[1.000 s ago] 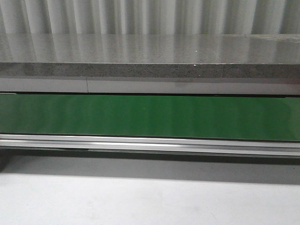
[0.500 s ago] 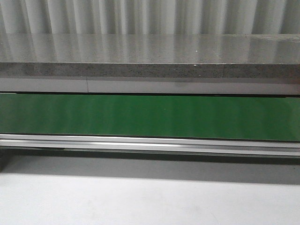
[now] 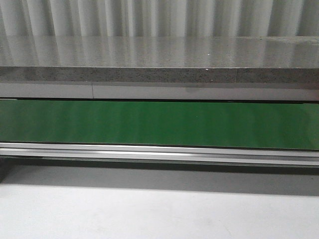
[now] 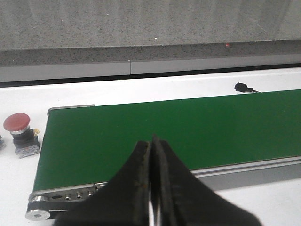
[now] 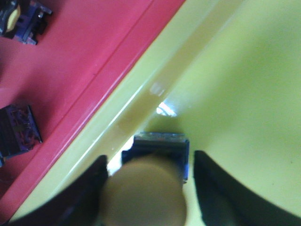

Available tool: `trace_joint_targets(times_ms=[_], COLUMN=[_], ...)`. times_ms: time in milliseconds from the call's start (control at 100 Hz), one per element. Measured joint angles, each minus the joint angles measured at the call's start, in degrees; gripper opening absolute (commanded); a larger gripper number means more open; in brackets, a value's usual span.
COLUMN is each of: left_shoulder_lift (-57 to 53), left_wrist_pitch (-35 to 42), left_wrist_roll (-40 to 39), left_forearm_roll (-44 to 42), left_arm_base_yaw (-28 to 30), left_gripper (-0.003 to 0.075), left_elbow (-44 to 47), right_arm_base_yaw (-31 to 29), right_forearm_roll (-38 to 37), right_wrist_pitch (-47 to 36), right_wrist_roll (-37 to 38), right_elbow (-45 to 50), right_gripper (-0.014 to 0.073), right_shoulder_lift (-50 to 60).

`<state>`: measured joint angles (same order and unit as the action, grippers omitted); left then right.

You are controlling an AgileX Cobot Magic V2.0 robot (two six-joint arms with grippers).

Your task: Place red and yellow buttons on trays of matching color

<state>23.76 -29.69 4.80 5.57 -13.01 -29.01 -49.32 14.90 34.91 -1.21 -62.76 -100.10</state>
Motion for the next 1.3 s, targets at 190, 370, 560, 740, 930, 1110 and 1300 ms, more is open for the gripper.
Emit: trace_joint_targets(times_ms=[190,370,560,740,930,1110,1300], left_shoulder_lift=[0.0,0.0,0.0,0.0,0.0,0.0,0.0], left_wrist_pitch=[0.0,0.0,0.0,0.0,0.0,0.0,0.0], left_wrist_roll=[0.0,0.0,0.0,0.0,0.0,0.0,0.0], left_forearm_roll=[0.0,0.0,0.0,0.0,0.0,0.0,0.0], left_arm_base_yaw=[0.0,0.0,0.0,0.0,0.0,0.0,0.0], left_gripper=[-0.0020,-0.0020,-0.0020,-0.0020,-0.0020,-0.0020,-0.0020], left_elbow=[0.0,0.0,0.0,0.0,0.0,0.0,0.0], right_arm_base_yaw=[0.0,0.0,2.2,10.2,22.7,34.5,44.4], right_forearm_roll=[0.0,0.0,0.0,0.0,0.0,0.0,0.1], right_wrist_pitch=[-0.5,1.2,4.0,6.6,8.6,8.7,5.0], right_wrist_roll=[0.5,0.6,0.6,-0.2,-2.2,-4.4,-6.9], right_elbow=[0.0,0.0,0.0,0.0,0.0,2.0,10.1], right_gripper=[0.0519,0.0505,0.0202,-0.0066,-0.0066,-0.0066,-0.0066], right_shoulder_lift=[2.4,8.2,17.1,23.6,27.8,32.3,40.1])
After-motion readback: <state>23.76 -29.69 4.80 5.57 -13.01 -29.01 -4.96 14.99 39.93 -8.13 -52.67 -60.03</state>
